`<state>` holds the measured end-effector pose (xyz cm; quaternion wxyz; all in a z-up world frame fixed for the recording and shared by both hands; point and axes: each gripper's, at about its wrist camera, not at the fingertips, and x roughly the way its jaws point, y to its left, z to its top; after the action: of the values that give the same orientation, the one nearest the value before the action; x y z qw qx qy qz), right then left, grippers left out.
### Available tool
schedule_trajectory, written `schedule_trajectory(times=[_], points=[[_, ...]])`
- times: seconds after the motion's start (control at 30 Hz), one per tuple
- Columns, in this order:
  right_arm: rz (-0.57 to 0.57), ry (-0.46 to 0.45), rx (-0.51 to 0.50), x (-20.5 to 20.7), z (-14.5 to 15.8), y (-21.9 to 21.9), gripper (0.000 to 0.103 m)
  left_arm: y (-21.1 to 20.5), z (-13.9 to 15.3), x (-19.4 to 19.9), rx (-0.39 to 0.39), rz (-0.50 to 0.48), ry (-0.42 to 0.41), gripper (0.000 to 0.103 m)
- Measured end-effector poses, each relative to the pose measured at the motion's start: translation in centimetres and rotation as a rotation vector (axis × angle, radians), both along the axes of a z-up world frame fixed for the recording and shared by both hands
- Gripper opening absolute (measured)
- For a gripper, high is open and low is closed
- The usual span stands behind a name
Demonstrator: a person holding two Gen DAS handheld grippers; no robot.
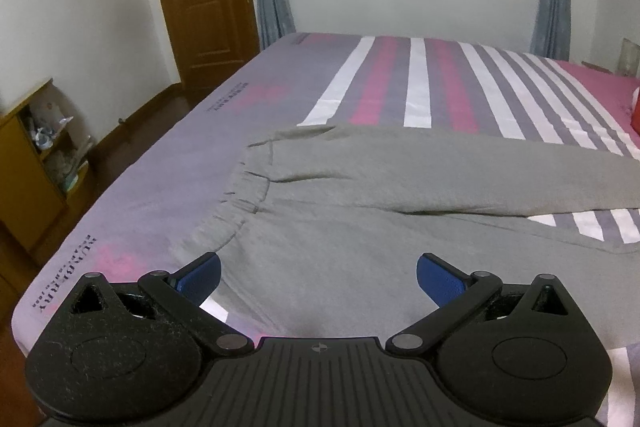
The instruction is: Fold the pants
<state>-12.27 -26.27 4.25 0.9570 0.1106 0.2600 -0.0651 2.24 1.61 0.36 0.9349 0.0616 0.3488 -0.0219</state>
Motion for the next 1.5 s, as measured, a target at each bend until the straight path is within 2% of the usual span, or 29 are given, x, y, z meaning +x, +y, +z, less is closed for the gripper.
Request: schedule_trajectory(times=[0.1, 0.23, 0.37, 0.43, 0.57, 0.7, 0.93, 1.27, 1.5], points=[[0.014, 0.006, -0.007, 0.4, 0.1, 0.3, 0.103, -0.2, -0.3, 0.3, 0.005, 0.0, 0.024, 0.103], [0.027, 0.005, -0.011, 0.9, 0.1, 0.6, 0.103, 0.1, -0.2, 0.7, -0.031, 0.003, 0.018, 0.103], [0.038, -0.003, 0.041, 1.2, 0.3, 0.8, 0.103, -0.1, -0.4, 1.0, 0.0, 0.001, 0.041, 0.103], [0.044, -0.008, 0.026, 1.4, 0.3, 1.0, 0.103, -0.3, -0.5, 1.0, 0.032, 0.001, 0.031, 0.103], [0.054, -0.012, 0.012, 1.8, 0.3, 1.4, 0.103, -0.2, -0.5, 1.4, 0.02, 0.001, 0.046, 0.103], [0.068, -0.015, -0.035, 2.9, 0.0, 2.0, 0.103, 0.3, -0.4, 2.2, -0.002, 0.006, -0.019, 0.103], [0.104, -0.018, -0.108, 5.4, -0.4, 3.1, 0.103, 0.5, -0.9, 4.2, 0.018, 0.013, -0.003, 0.103], [0.133, -0.007, -0.082, 7.6, -0.7, 4.1, 0.103, 0.8, -1.9, 6.0, 0.016, 0.024, 0.019, 0.103], [0.147, -0.006, -0.094, 7.9, -0.7, 4.4, 0.103, 0.8, -1.8, 6.2, 0.016, 0.018, -0.002, 0.103]])
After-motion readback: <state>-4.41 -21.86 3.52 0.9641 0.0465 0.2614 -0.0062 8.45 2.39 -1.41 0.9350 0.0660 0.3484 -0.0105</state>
